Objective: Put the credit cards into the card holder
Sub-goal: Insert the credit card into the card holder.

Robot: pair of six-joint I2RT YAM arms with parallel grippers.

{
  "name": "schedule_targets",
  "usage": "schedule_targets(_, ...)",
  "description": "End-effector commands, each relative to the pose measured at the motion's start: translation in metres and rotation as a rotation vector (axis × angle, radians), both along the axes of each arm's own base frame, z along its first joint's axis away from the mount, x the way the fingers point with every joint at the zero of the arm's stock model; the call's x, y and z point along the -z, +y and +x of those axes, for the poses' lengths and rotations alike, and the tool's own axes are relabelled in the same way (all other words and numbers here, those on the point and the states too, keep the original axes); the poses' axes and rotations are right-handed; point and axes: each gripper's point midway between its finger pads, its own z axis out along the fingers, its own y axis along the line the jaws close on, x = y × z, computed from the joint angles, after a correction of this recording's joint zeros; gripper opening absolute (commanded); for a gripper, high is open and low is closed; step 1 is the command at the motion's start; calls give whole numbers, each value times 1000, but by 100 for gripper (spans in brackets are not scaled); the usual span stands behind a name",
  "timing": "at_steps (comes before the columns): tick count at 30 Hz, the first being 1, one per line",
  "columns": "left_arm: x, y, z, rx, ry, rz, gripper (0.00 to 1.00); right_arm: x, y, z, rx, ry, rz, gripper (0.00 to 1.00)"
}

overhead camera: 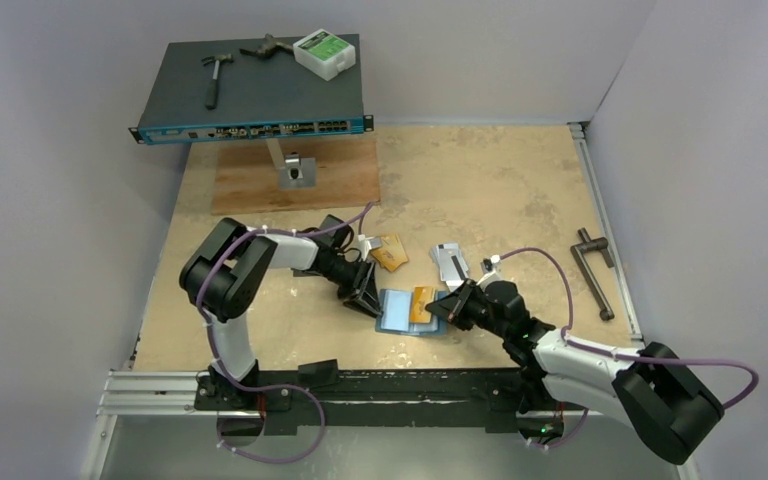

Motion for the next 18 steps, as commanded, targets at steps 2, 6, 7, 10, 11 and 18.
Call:
schedule_targets(2,9,-2,-3,16,-20,33,31,3,-3,4,27,-9,-13,0)
schedule_targets(6,10,-1,-4,21,-26,48,28,9,-7,2,33,-7,-35,0)
schedule_targets(7,10,-1,-4,21,-24,51,28,8,-8,2,36,-12,-36,0)
schedule_targets(10,12,-2,-4,16,-21,53,28,9,-11,1,31,-21,-59,0)
schedule_targets(11,12,-2,-4,15,-19,53,28,8,-12,1,29,-25,-65,0)
schedule_targets(18,17,-2,-2,11,-22,60,27,4,-14,1,37,-64,-56,0)
